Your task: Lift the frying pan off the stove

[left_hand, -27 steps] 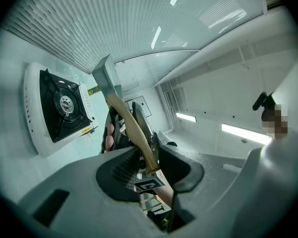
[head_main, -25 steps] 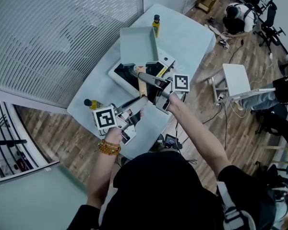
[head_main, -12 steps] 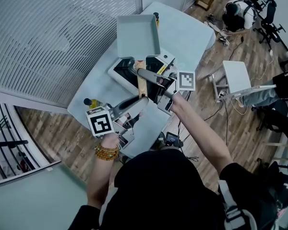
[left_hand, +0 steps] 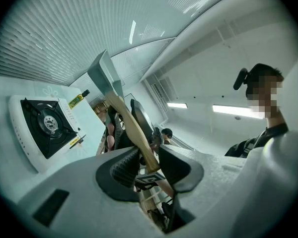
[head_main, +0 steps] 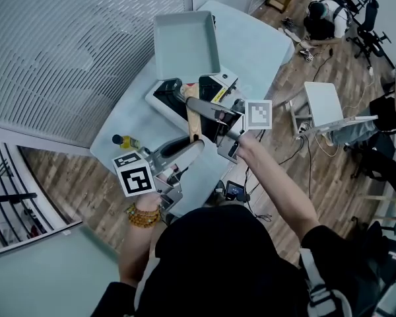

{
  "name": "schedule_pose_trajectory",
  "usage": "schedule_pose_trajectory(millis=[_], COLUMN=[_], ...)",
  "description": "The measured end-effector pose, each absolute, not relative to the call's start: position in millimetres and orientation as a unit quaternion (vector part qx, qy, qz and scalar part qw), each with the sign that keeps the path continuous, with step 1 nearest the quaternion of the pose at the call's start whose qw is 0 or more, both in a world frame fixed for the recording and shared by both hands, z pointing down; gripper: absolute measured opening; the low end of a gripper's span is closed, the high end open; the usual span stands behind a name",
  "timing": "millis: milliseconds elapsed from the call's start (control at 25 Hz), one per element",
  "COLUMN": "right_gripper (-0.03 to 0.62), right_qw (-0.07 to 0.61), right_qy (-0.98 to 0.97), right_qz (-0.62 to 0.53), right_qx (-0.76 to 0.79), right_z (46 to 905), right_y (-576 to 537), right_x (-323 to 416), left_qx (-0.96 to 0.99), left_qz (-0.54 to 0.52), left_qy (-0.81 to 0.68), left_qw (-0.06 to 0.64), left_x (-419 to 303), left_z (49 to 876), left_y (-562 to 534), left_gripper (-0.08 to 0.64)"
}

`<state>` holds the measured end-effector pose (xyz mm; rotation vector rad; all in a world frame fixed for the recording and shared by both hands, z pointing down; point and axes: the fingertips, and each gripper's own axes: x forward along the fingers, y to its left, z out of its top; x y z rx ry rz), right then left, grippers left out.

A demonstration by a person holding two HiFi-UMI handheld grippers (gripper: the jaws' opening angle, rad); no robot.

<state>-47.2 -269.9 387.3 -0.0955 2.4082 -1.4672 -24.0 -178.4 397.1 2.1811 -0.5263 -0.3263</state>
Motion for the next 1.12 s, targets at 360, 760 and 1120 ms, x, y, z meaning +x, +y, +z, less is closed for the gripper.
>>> schedule_pose_trajectory(millis=[360, 760, 1120], right_gripper=[0.164, 0.164, 0.163], right_qw=[0.164, 0.167, 0.155], right_qy=[0.843, 0.844, 0.843], right_qz=[-0.511, -0.508, -0.514], right_qx=[-0.029, -0.030, -0.035], right_z=[381, 376, 391], right_y=[-264, -263, -271], right_x=[-49, -43, -48], left_qx=[0.875, 0.878, 0.876], left_qz=[-0.124, -0.123, -0.116], left_qy=[-0.208, -0.207, -0.208], left_qw=[0.418, 0.415, 0.420], left_x=[-27, -21, -25], left_z=[391, 386, 400], left_y=[-173, -171, -179], left_gripper=[0.130, 0.130, 0.132])
